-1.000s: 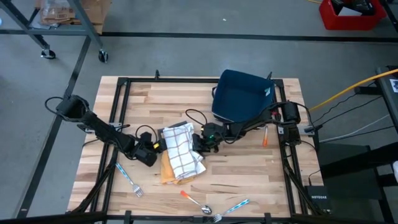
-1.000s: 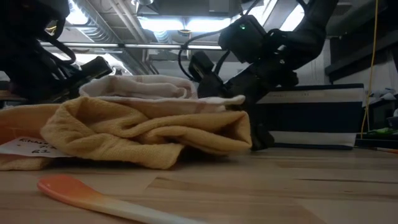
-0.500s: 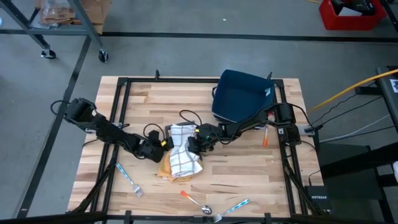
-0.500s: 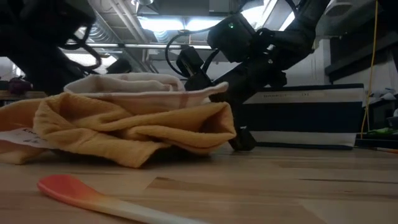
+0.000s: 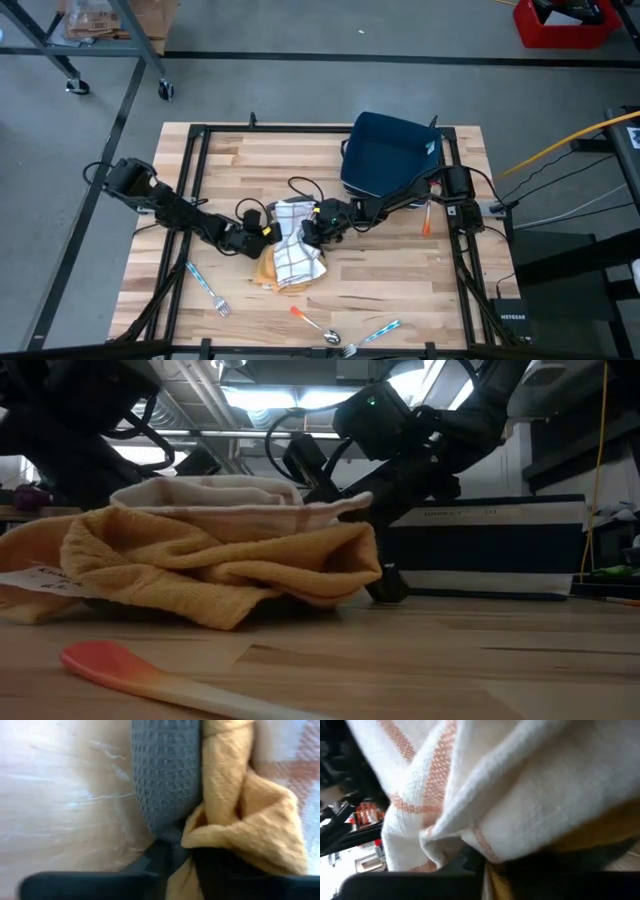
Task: Fold towel
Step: Put the stacked towels into the blue bin
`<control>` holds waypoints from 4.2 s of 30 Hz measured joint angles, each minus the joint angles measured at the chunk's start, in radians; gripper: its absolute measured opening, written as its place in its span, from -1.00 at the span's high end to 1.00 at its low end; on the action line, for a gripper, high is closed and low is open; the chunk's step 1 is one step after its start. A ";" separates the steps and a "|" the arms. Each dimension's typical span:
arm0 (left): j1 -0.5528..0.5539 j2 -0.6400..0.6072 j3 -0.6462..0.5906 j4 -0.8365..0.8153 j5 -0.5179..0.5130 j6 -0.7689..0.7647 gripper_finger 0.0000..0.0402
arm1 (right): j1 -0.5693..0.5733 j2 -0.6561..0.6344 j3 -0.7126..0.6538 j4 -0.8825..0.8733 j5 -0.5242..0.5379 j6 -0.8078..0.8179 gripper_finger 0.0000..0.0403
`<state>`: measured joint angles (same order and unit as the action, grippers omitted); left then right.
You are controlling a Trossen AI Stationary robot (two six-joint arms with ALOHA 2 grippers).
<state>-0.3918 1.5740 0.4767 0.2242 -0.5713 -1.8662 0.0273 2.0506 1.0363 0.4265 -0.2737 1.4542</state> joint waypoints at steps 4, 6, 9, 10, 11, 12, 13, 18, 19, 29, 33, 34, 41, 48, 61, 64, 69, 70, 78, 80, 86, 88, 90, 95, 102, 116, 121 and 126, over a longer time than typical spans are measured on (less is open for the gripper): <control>-0.002 -0.023 -0.002 -0.002 -0.001 0.020 0.92 | -0.001 0.003 -0.002 0.083 -0.028 -0.021 0.94; -0.002 -0.037 -0.002 0.001 -0.009 0.019 0.95 | -0.001 -0.003 -0.002 0.121 -0.035 -0.021 0.92; -0.002 -0.078 -0.003 0.002 -0.019 0.058 0.93 | -0.002 -0.006 0.007 0.145 -0.040 0.005 0.83; -0.003 -0.092 -0.003 0.009 -0.022 0.071 0.94 | -0.003 -0.006 0.010 0.142 -0.051 0.013 0.82; -0.003 -0.104 -0.003 0.013 -0.024 0.076 0.96 | -0.003 -0.006 0.014 0.137 -0.063 0.017 0.81; -0.003 -0.113 -0.003 0.011 -0.023 0.079 0.97 | -0.003 -0.006 0.017 0.138 -0.070 0.018 0.82; -0.003 -0.121 -0.003 0.011 -0.024 0.079 0.97 | -0.002 -0.006 0.018 0.139 -0.076 0.019 0.83; -0.003 -0.127 -0.002 -0.013 -0.027 0.038 0.89 | -0.003 -0.007 0.018 0.139 -0.123 0.003 0.86; -0.003 -0.128 -0.001 -0.022 -0.028 0.028 0.88 | -0.003 -0.007 0.018 0.139 -0.131 0.001 0.86; -0.003 -0.128 0.001 -0.029 0.041 0.151 0.71 | -0.003 -0.011 0.020 0.013 -0.242 -0.052 0.73; -0.003 -0.129 0.001 -0.030 0.042 0.205 0.58 | -0.003 -0.011 0.020 0.026 -0.278 -0.075 0.60; -0.003 -0.129 0.001 -0.031 0.042 0.217 0.54 | -0.003 -0.011 0.020 0.026 -0.280 -0.075 0.56; -0.003 -0.130 0.001 -0.048 0.042 0.229 0.37 | -0.017 -0.011 0.020 0.027 -0.281 -0.034 0.37; -0.003 -0.130 0.001 -0.144 0.072 0.205 0.36 | -0.058 -0.023 0.020 0.041 -0.293 0.048 0.41; -0.003 -0.130 0.001 -0.171 0.094 0.203 0.36 | -0.049 -0.188 0.020 -0.229 -0.097 0.059 0.42; -0.003 -0.130 0.001 -0.171 0.098 0.203 0.36 | -0.022 -0.202 0.020 -0.349 0.002 0.059 0.42; -0.003 -0.130 0.001 -0.171 0.099 0.203 0.37 | 0.024 -0.209 0.020 -0.441 0.123 0.059 0.42; -0.003 -0.130 0.001 -0.170 0.099 0.202 0.37 | 0.029 -0.209 0.019 -0.448 0.140 0.059 0.42; -0.003 -0.130 0.001 -0.163 0.103 0.194 0.37 | 0.024 -0.209 0.019 -0.578 0.315 0.076 0.42; -0.003 -0.130 0.001 -0.161 0.112 0.198 0.37 | 0.025 -0.209 0.019 -0.615 0.342 0.104 0.42; -0.003 -0.130 0.001 -0.160 0.116 0.205 0.37 | 0.024 -0.195 0.016 -0.598 0.394 0.138 0.42; -0.003 -0.130 0.001 -0.160 0.116 0.205 0.37 | 0.025 -0.172 0.015 -0.592 0.411 0.144 0.42; -0.003 -0.130 0.001 -0.160 0.116 0.205 0.37 | 0.025 -0.144 0.015 -0.572 0.408 0.146 0.42; -0.003 -0.130 0.001 -0.160 0.117 0.197 0.37 | 0.024 -0.087 0.017 -0.470 0.349 0.155 0.42; -0.004 -0.130 0.001 -0.162 0.119 0.193 0.37 | 0.024 -0.074 0.017 -0.418 0.344 0.183 0.42; -0.004 -0.130 0.000 -0.162 0.119 0.197 0.37 | 0.085 0.024 0.020 -0.133 0.229 0.263 0.42; -0.003 -0.130 0.000 -0.163 0.114 0.202 0.37 | 0.115 0.048 0.040 -0.080 0.210 0.271 0.42; -0.008 -0.130 -0.002 -0.128 0.117 0.200 0.37 | 0.139 0.075 0.087 -0.072 0.282 0.267 0.42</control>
<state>-0.3999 1.4441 0.4749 0.0964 -0.4547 -1.6666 0.1661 2.1257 1.1234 0.3548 0.0082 1.7215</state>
